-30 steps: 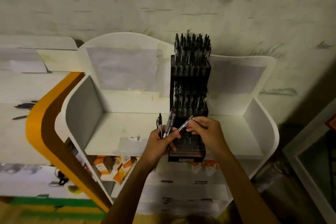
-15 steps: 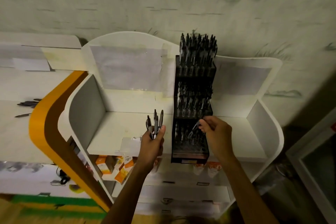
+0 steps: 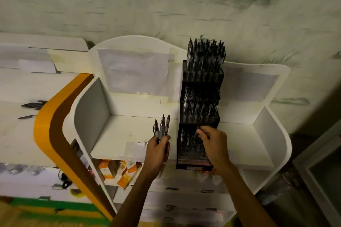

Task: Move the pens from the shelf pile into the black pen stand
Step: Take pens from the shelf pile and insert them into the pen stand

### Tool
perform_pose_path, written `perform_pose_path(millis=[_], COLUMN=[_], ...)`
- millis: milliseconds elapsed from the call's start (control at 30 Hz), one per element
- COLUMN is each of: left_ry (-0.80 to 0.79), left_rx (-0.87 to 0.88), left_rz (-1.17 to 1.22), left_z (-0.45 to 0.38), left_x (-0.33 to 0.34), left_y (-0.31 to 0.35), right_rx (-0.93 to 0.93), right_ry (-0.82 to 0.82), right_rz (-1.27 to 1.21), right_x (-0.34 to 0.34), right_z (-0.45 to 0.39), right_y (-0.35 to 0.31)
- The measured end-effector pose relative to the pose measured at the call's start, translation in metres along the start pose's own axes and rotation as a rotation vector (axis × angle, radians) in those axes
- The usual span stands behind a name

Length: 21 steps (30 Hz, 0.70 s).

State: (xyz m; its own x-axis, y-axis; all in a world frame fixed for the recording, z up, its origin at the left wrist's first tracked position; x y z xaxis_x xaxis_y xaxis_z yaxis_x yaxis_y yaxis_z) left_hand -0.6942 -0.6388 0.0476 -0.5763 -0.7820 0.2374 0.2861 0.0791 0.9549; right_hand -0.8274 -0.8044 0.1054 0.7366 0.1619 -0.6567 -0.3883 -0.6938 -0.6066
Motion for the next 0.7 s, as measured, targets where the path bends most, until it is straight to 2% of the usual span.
perform_pose_path(millis=[200, 400, 633, 700], left_ry=[-0.101, -0.101, -0.162, -0.173], left_rx=[-0.028, 0.07, 0.085, 0.092], left_rz=[-0.045, -0.047, -0.049, -0.062], left_z=[-0.001, 0.001, -0.001, -0.002], left_x=[0.012, 0.015, 0.024, 0.025], left_y=[-0.002, 0.009, 0.011, 0.012], right_rx=[0.023, 0.034, 0.093, 0.126], right_ry=[-0.013, -0.095, -0.113, -0.098], right_rz=[0.044, 0.124, 0.151, 0.095], right_x=[0.012, 0.032, 0.023, 0.014], right_z=[0.002, 0.012, 0.009, 0.007], right_y=[0.006, 0.017, 0.023, 0.021])
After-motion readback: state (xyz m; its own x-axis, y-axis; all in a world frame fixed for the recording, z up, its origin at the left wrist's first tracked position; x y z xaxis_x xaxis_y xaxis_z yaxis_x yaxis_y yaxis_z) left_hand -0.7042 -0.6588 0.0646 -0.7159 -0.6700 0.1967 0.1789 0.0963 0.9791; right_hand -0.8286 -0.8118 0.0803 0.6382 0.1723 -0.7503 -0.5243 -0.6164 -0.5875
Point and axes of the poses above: each hand's wrist, its own z-axis away from the middle knuckle, its own x-axis out of the palm, y = z × x, the point moved 9 cm from there along -z, towards the middle knuckle, and after that the axes turned 9 degrees about z, right-handed, at the moved point
